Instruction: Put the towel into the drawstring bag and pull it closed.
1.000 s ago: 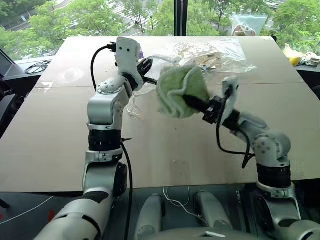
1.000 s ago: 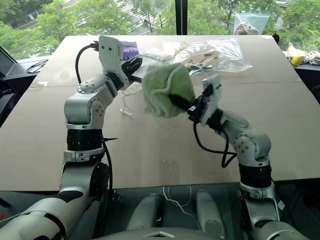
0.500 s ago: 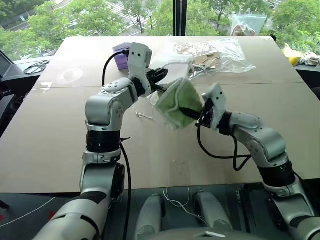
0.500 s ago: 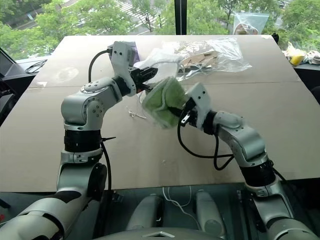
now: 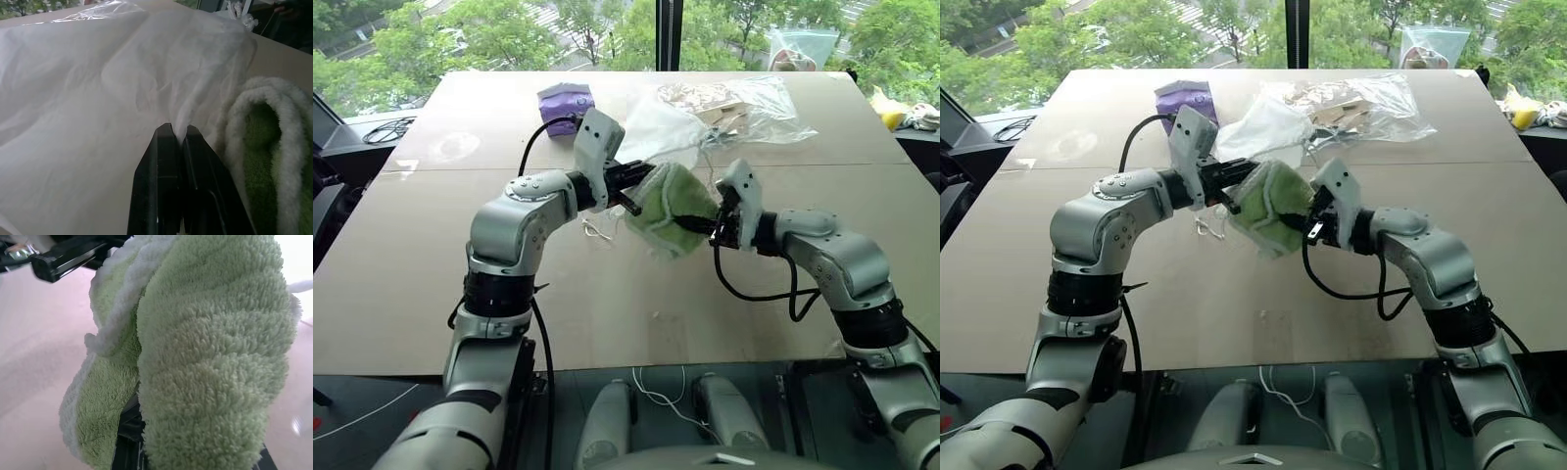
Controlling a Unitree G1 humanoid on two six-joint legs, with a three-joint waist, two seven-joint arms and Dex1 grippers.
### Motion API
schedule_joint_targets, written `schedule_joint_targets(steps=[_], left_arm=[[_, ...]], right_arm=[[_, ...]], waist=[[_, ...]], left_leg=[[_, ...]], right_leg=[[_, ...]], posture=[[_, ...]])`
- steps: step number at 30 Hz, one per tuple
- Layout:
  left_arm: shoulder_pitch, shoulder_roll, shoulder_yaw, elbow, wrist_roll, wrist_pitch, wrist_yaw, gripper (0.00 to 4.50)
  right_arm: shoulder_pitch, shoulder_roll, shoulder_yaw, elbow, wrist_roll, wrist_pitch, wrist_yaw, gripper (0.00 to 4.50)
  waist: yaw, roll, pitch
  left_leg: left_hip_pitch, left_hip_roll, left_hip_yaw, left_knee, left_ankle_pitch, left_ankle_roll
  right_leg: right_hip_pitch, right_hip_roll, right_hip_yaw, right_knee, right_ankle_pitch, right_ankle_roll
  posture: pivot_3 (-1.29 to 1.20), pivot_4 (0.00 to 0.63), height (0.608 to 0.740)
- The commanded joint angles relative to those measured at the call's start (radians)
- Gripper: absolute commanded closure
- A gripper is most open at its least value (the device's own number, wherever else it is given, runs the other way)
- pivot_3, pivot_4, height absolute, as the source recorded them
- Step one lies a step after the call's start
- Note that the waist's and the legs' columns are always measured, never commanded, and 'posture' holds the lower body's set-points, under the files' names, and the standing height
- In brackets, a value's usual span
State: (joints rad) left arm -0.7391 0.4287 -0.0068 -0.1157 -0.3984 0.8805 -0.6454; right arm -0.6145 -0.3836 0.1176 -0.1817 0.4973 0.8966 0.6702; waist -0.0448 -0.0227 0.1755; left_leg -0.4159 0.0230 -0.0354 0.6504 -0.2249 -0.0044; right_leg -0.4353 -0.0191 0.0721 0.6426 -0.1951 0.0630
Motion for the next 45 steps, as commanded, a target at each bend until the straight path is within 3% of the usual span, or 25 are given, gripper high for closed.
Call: schedule_joint_targets(steps=[1,16,22,26,31,34,37,39,45], left_arm=[[0.006,-0.002,-0.004,-0.072,-0.035,0.0,-0.014,4.5],[0.022,-0.019,0.019,-0.08,-0.095,0.041,0.009,4.5],[0.052,0.01,-0.026,-0.12,-0.103,0.042,-0.038,4.5],[0.064,0.01,-0.022,-0.135,-0.113,0.06,-0.03,4.5],[0.071,-0.012,-0.001,-0.154,-0.132,0.082,-0.006,4.5],[0.065,-0.021,0.013,-0.154,-0.154,0.099,0.001,4.5],[0.049,-0.029,0.034,-0.135,-0.174,0.109,0.011,4.5],[0.036,-0.037,0.035,-0.124,-0.184,0.109,0.019,4.5],[0.019,-0.066,0.032,-0.13,-0.219,0.121,0.032,4.5]], right_arm=[[-0.036,0.078,-0.116,0.007,0.113,0.158,-0.084,4.36],[-0.047,0.112,-0.239,-0.005,0.216,0.423,-0.204,4.36],[-0.146,0.292,-0.433,0.029,0.334,0.431,-0.325,4.36],[-0.158,0.428,-0.52,0.051,0.313,0.302,-0.485,4.36],[-0.07,0.499,-0.387,0.005,0.17,0.044,-0.499,4.36],[-0.051,0.599,-0.386,0.01,0.187,-0.069,-0.531,4.36],[-0.059,0.688,-0.409,0.032,0.269,-0.158,-0.571,4.36],[-0.093,0.748,-0.471,0.074,0.412,-0.232,-0.642,4.36],[-0.17,0.761,-0.513,0.184,0.724,-0.414,-0.822,4.36]], waist=[[0.0,0.0,0.0],[0.0,0.0,0.0],[0.0,0.0,0.0],[0.003,0.0,0.0],[0.002,0.0,0.0],[-0.002,0.001,0.001],[-0.002,0.002,0.001],[-0.002,0.002,0.001],[-0.002,0.002,0.001]], left_leg=[[0.0,0.0,0.0,0.0,0.0,0.0],[0.0,0.0,0.0,0.001,0.0,0.0],[0.0,0.0,0.0,0.001,0.0,0.0],[0.0,0.0,-0.001,0.0,0.0,0.0],[-0.001,0.0,0.0,0.001,0.0,0.0],[-0.001,0.0,-0.001,0.0,0.0,0.0],[0.0,0.0,0.0,0.0,0.0,0.0],[0.0,0.0,0.0,0.0,0.0,0.0],[0.0,0.0,0.0,-0.001,0.0,0.0]], right_leg=[[0.0,0.0,0.0,0.0,0.0,0.0],[0.0,0.0,0.0,0.0,0.0,0.0],[0.0,0.001,0.0,0.0,0.0,0.0],[0.0,0.001,-0.001,0.0,0.0,0.0],[0.0,0.0,-0.001,0.0,0.0,0.0],[0.0,0.0,-0.001,0.0,0.0,0.0],[0.0,0.0,0.0,0.0,0.0,0.0],[0.0,0.0,0.0,0.0,0.0,0.0],[0.0,0.0,0.0,-0.001,0.0,0.0]], posture=[[0.0,0.15,0.74],[0.0,0.15,0.74],[0.0,0.15,0.74],[0.0,0.15,0.74],[0.0,0.15,0.74],[0.0,0.15,0.74],[0.0,0.15,0.74],[0.0,0.15,0.74],[0.0,0.15,0.74]])
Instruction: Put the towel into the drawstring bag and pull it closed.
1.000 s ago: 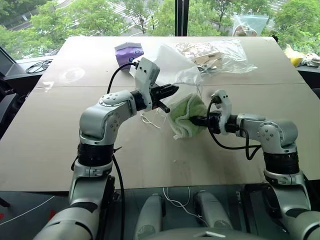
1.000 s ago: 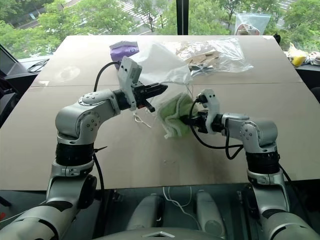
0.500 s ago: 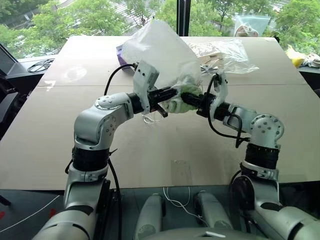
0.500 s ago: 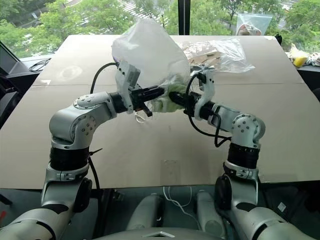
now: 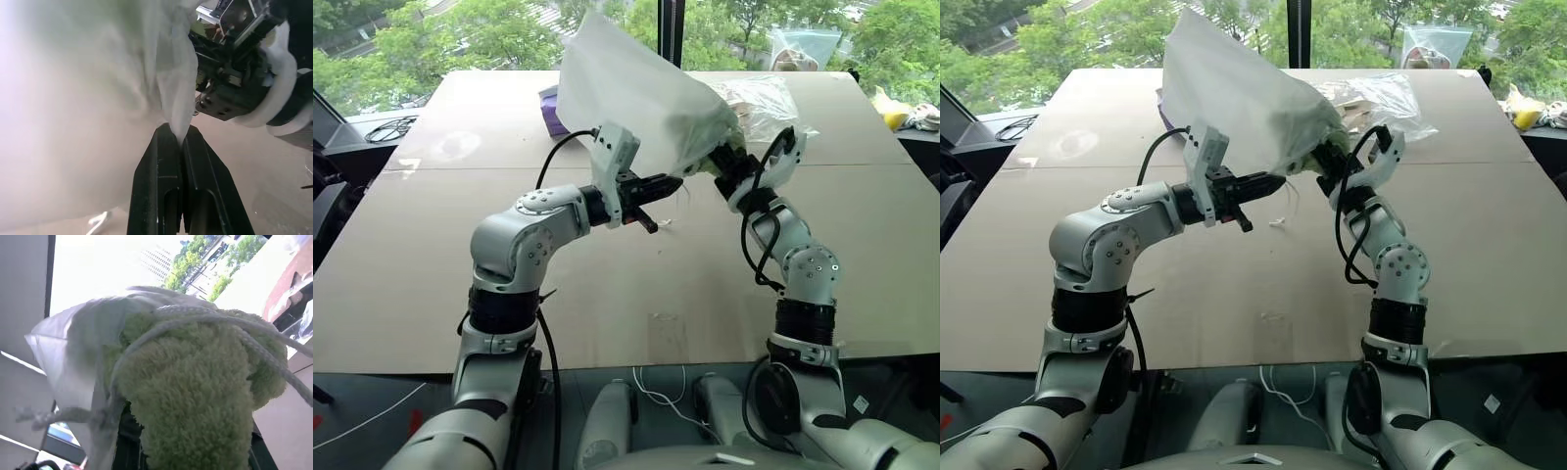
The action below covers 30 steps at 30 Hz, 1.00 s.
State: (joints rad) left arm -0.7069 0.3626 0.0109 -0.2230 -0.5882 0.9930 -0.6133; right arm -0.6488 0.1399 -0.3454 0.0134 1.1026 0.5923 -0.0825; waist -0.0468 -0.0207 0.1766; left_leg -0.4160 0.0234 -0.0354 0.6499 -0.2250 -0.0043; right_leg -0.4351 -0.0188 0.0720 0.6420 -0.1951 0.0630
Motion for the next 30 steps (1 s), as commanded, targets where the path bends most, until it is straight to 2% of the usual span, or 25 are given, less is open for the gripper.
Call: schedule_joint_targets(steps=[1,4,7,11,14,17,25,30], left_arm=[[-0.014,-0.001,0.014,-0.022,-0.031,0.008,0.001,4.5],[-0.032,-0.017,0.014,-0.003,-0.029,-0.005,0.011,4.5],[-0.066,-0.035,0.017,0.038,-0.012,-0.033,0.024,4.5],[-0.102,0.013,0.026,0.102,0.003,-0.078,-0.026,4.5],[-0.136,0.072,0.035,0.176,0.009,-0.108,-0.093,4.5],[-0.143,0.127,-0.013,0.213,0.044,-0.163,-0.174,4.5],[-0.143,0.142,-0.049,0.218,0.043,-0.206,-0.28,4.5],[-0.145,0.145,-0.059,0.225,0.049,-0.228,-0.333,4.5]], right_arm=[[-0.141,0.236,-0.045,-0.001,0.15,-0.133,-0.103,4.36],[-0.137,0.209,0.022,0.012,0.177,-0.163,-0.169,4.36],[-0.103,0.119,0.17,-0.012,0.101,-0.095,-0.157,4.36],[-0.039,-0.103,0.405,-0.053,-0.197,-0.031,-0.023,4.36],[-0.003,-0.216,0.494,-0.097,-0.332,-0.02,0.077,4.36],[0.001,-0.338,0.63,-0.13,-0.505,-0.037,0.209,4.36],[-0.04,-0.47,0.838,-0.136,-0.87,-0.149,0.397,4.36],[-0.021,-0.484,0.844,-0.144,-0.923,-0.183,0.524,4.36]], waist=[[-0.002,0.0,0.0],[-0.012,0.0,0.0],[-0.02,0.0,0.0],[-0.027,0.001,0.001],[-0.02,0.001,0.001],[-0.02,0.001,0.001],[-0.021,0.001,0.001],[-0.02,0.001,0.001]], left_leg=[[0.0,0.0,0.0,0.0,0.0,0.0],[0.0,0.0,0.0,0.0,0.0,0.0],[0.0,0.0,0.0,0.0,0.0,0.0],[0.0,0.0,0.0,-0.001,0.0,0.0],[0.0,0.0,0.0,-0.001,0.0,0.0],[-0.001,0.0,0.001,-0.001,0.0,0.0],[-0.001,0.0,0.001,-0.001,0.0,0.0],[-0.001,0.0,0.001,-0.001,0.0,0.0]], right_leg=[[0.0,0.0,0.0,0.0,0.0,0.0],[0.0,0.0,0.0,0.0,0.0,0.0],[0.0,0.0,0.0,0.0,0.0,0.0],[-0.002,0.001,0.001,0.001,0.0,0.0],[-0.002,0.001,0.0,0.0,-0.002,0.002],[-0.002,0.0,0.001,-0.001,-0.002,0.003],[-0.002,0.0,0.001,0.0,-0.002,0.003],[-0.002,0.0,0.001,0.0,-0.002,0.003]], posture=[[0.0,0.15,0.74],[0.0,0.15,0.74],[0.0,0.15,0.74],[0.0,0.15,0.74],[0.0,0.15,0.74],[0.0,0.15,0.74],[0.0,0.15,0.74],[0.0,0.15,0.74]])
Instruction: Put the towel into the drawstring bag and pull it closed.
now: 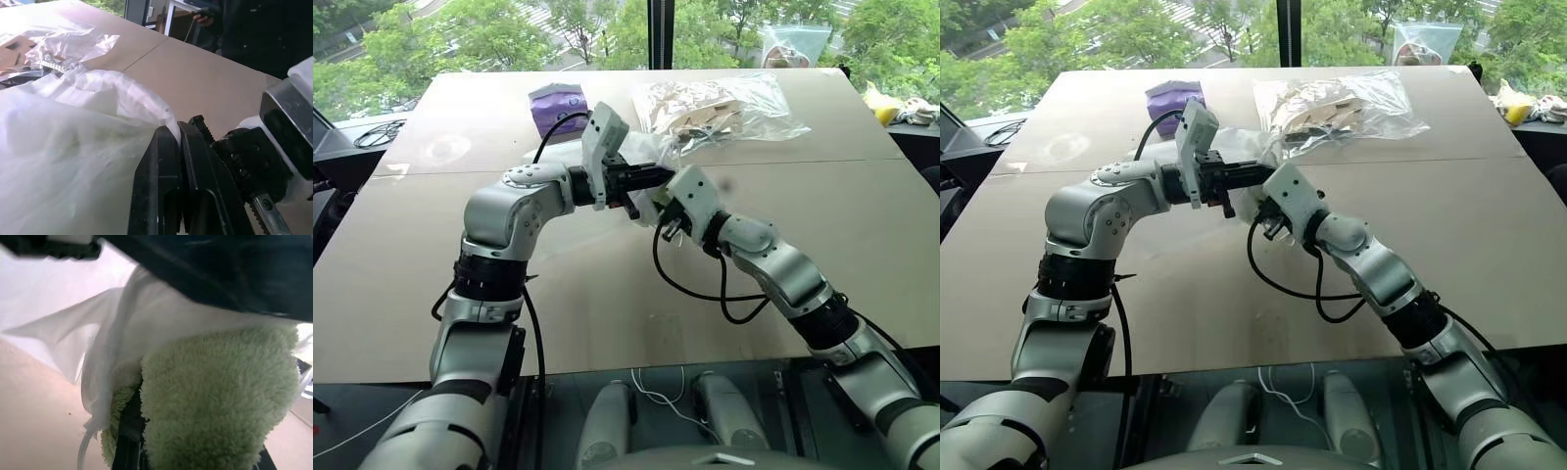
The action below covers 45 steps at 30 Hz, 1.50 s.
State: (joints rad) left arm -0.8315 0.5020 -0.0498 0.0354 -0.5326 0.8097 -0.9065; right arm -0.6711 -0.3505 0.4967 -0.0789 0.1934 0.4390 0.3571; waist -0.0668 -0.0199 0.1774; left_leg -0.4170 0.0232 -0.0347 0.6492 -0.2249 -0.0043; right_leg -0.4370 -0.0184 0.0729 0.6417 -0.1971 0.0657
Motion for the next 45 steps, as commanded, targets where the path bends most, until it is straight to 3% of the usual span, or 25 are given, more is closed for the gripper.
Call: schedule_joint_targets(steps=[1,6,9,16,21,26,29,35,45], left_arm=[[-0.014,0.006,-0.005,-0.041,-0.006,-0.053,-0.054,4.5],[0.014,-0.002,-0.01,-0.081,-0.034,-0.053,-0.103,4.5],[0.033,0.003,0.005,-0.106,-0.074,-0.039,-0.145,4.5],[0.061,0.025,0.048,-0.146,-0.195,0.024,-0.231,4.5],[0.067,0.034,0.067,-0.149,-0.251,0.049,-0.258,4.5],[0.076,0.044,0.057,-0.151,-0.256,0.047,-0.264,4.5],[0.072,0.036,0.052,-0.144,-0.251,0.037,-0.258,4.5],[0.05,0.062,0.031,-0.065,-0.144,-0.085,-0.28,4.5],[-0.028,0.074,0.008,0.136,0.024,-0.32,-0.336,4.5]], right_arm=[[0.006,0.012,-0.007,-0.059,-0.005,-0.032,0.11,4.36],[0.038,0.162,-0.188,-0.063,0.164,0.02,0.106,4.36],[0.057,0.254,-0.308,-0.094,0.316,0.099,0.107,4.36],[0.061,0.459,-0.605,-0.12,0.754,0.274,-0.042,4.36],[0.071,0.537,-0.695,-0.126,0.983,0.326,-0.171,4.36],[0.057,0.536,-0.713,-0.101,1.077,0.324,-0.294,4.36],[0.042,0.527,-0.707,-0.029,1.026,0.311,-0.411,3.02],[0.105,0.419,-0.615,-0.094,0.989,0.418,-0.37,0.2],[0.171,0.242,-0.587,-0.167,0.925,0.503,-0.331,0.2]], waist=[[0.001,0.0,0.0],[0.002,0.0,0.0],[0.001,0.0,0.0],[0.003,0.0,0.0],[0.001,0.0,0.0],[-0.003,0.0,0.0],[-0.003,0.0,0.0],[-0.001,0.0,0.0],[0.0,0.0,0.0]], left_leg=[[0.0,0.0,0.0,0.0,0.0,0.0],[0.0,0.0,0.0,0.0,0.0,0.0],[0.0,0.001,0.0,0.0,0.0,0.0],[0.0,0.001,-0.001,0.001,0.0,0.0],[0.0,0.001,-0.001,0.001,0.0,0.0],[0.001,0.001,-0.001,0.001,0.0,0.0],[0.001,0.001,-0.001,0.001,0.0,0.0],[0.0,0.001,-0.001,0.0,0.0,0.0],[0.0,0.001,0.0,0.0,0.0,0.0]], right_leg=[[0.0,0.0,0.0,0.0,0.0,0.0],[0.0,0.0,0.0,0.0,0.001,-0.001],[0.0,0.0,0.0,0.001,0.002,-0.003],[0.0,0.0,-0.001,0.001,0.002,-0.003],[0.001,0.0,-0.001,0.001,0.002,-0.003],[0.0,0.0,-0.001,0.001,0.001,-0.002],[0.0,0.001,-0.001,0.001,0.001,-0.001],[0.0,0.001,-0.001,0.001,0.001,-0.002],[0.0,0.0,0.0,0.001,0.0,-0.001]], posture=[[0.0,0.15,0.74],[0.0,0.15,0.74],[0.0,0.15,0.74],[0.0,0.15,0.74],[0.0,0.15,0.74],[0.0,0.15,0.74],[0.0,0.15,0.74],[0.0,0.15,0.74],[0.0,0.15,0.74]])
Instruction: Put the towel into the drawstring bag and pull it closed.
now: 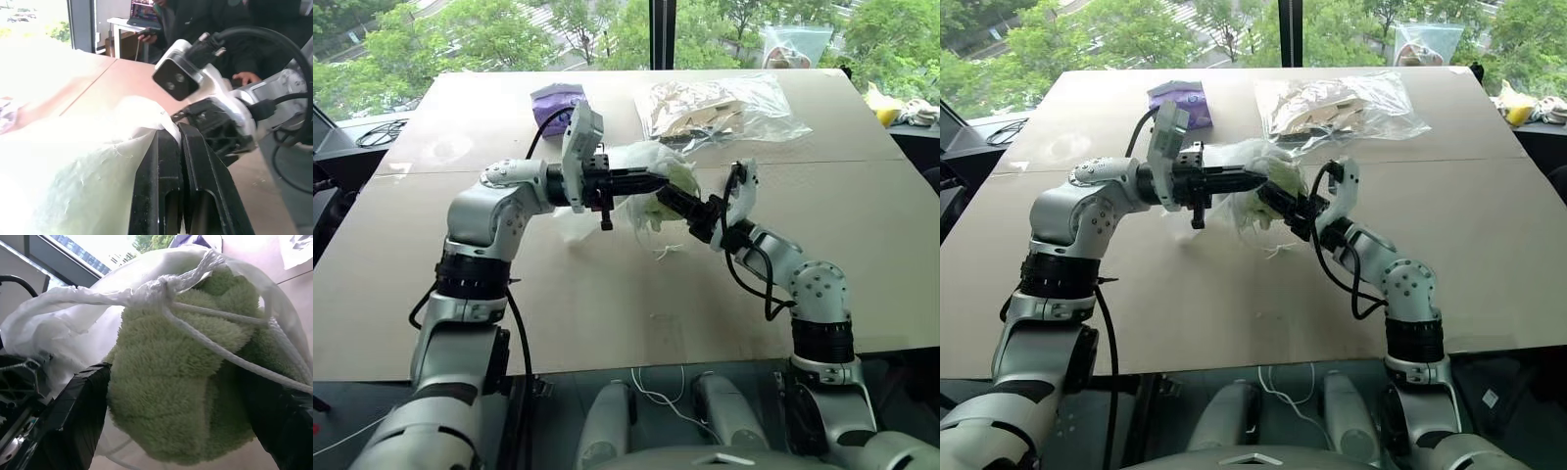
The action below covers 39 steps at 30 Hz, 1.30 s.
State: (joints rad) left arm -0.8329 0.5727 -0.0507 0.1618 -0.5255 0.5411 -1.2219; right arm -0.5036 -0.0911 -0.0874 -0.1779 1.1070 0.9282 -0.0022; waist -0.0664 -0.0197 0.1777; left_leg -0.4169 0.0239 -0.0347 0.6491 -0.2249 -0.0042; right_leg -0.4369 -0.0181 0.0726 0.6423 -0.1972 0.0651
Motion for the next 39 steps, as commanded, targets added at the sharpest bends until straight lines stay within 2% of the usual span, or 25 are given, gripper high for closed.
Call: schedule_joint_targets(steps=[1,5,6,9,12,16,19,21,24,29,35,37,39], left_arm=[[-0.03,0.001,0.009,0.017,0.023,-0.06,-0.024,4.5],[-0.041,-0.012,0.006,0.037,0.041,-0.079,-0.024,4.5],[-0.044,-0.016,0.005,0.039,0.043,-0.081,-0.024,4.5],[-0.048,-0.029,0.003,0.034,0.047,-0.081,-0.022,4.5],[-0.042,-0.039,0.004,0.006,0.034,-0.059,-0.028,4.5],[-0.023,-0.041,0.005,-0.021,0.021,-0.03,-0.039,4.5],[-0.013,-0.052,0.006,-0.036,0.009,-0.013,-0.046,4.5],[-0.004,-0.068,0.02,-0.064,-0.033,0.024,-0.05,4.5],[0.009,-0.075,0.026,-0.09,-0.055,0.05,-0.037,4.5],[0.028,-0.083,0.032,-0.134,-0.092,0.091,-0.027,4.5],[0.033,-0.109,0.028,-0.158,-0.114,0.113,-0.016,4.5],[0.03,-0.112,0.034,-0.149,-0.112,0.111,-0.013,4.5],[0.021,-0.111,0.037,-0.118,-0.09,0.091,-0.007,4.5]], right_arm=[[0.006,-0.026,0.001,-0.074,0.005,0.017,0.031,0.2],[0.016,-0.051,0.032,-0.099,-0.031,0.021,0.055,0.2],[0.016,-0.051,0.042,-0.101,-0.048,0.015,0.059,0.44],[0.013,-0.053,0.069,-0.105,-0.082,0.007,0.086,1.43],[0.007,-0.049,0.086,-0.102,-0.108,0.006,0.108,2.86],[-0.011,-0.032,0.087,-0.092,-0.121,-0.004,0.142,4.48],[-0.043,0.023,0.058,-0.074,-0.089,-0.026,0.148,4.48],[-0.068,0.106,0.0,-0.033,-0.039,-0.072,0.125,4.48],[-0.106,0.256,-0.127,0.043,0.119,-0.147,0.062,4.48],[-0.152,0.372,-0.137,0.135,0.21,-0.211,-0.007,4.48],[-0.229,0.472,-0.185,0.241,0.337,-0.424,-0.218,4.48],[-0.238,0.465,-0.175,0.241,0.361,-0.489,-0.288,4.48],[-0.232,0.421,-0.133,0.233,0.319,-0.515,-0.369,4.48]], waist=[[-0.002,0.0,0.0],[-0.002,0.0,0.0],[-0.002,0.0,0.0],[0.0,0.0,0.0],[0.0,0.0,0.0],[-0.001,0.0,0.0],[-0.002,0.0,0.0],[-0.002,0.0,0.0],[-0.001,0.0,0.0],[-0.001,0.0,0.0],[-0.003,0.0,0.0],[-0.004,0.0,0.0],[-0.004,0.0,0.0]], left_leg=[[0.0,0.0,0.0,0.0,0.0,0.0],[0.0,0.0,0.0,0.0,0.0,0.0],[0.0,0.0,0.0,0.0,0.0,0.0],[0.0,0.0,0.0,0.0,0.0,0.0],[0.0,0.0,0.0,0.0,0.0,0.0],[0.0,0.0,0.0,0.0,0.0,0.0],[0.0,0.0,0.0,0.0,0.0,0.0],[0.0,0.0,0.0,0.0,0.0,0.0],[0.0,0.001,-0.001,0.0,0.0,0.0],[0.0,0.0,0.0,0.0,0.0,0.0],[0.0,0.001,0.0,0.0,0.0,0.0],[0.0,0.001,0.0,0.0,0.0,0.0],[0.0,0.001,0.0,0.0,0.0,0.0]], right_leg=[[0.0,0.0,0.0,0.0,0.0,0.0],[0.0,0.0,0.0,0.0,0.0,0.0],[0.0,0.0,0.0,0.0,0.0,0.0],[0.0,0.0,0.0,0.0,0.0,0.001],[0.0,0.0,0.0,0.0,0.0,0.001],[0.0,0.0,0.0,0.0,0.0,0.001],[0.0,0.0,0.0,0.0,0.0,0.001],[0.0,0.0,0.0,0.001,0.0,0.001],[0.0,0.001,0.0,0.001,0.0,0.0],[0.001,0.0,0.0,0.0,0.0,0.0],[0.0,0.001,0.0,0.001,0.001,-0.001],[0.0,0.0,0.0,0.001,0.001,-0.001],[0.0,0.001,0.0,0.0,0.001,-0.001]], posture=[[0.0,0.15,0.74],[0.0,0.15,0.74],[0.0,0.15,0.74],[0.0,0.15,0.74],[0.0,0.15,0.74],[0.0,0.15,0.74],[0.0,0.15,0.74],[0.0,0.15,0.74],[0.0,0.15,0.74],[0.0,0.15,0.74],[0.0,0.15,0.74],[0.0,0.15,0.74],[0.0,0.15,0.74]])
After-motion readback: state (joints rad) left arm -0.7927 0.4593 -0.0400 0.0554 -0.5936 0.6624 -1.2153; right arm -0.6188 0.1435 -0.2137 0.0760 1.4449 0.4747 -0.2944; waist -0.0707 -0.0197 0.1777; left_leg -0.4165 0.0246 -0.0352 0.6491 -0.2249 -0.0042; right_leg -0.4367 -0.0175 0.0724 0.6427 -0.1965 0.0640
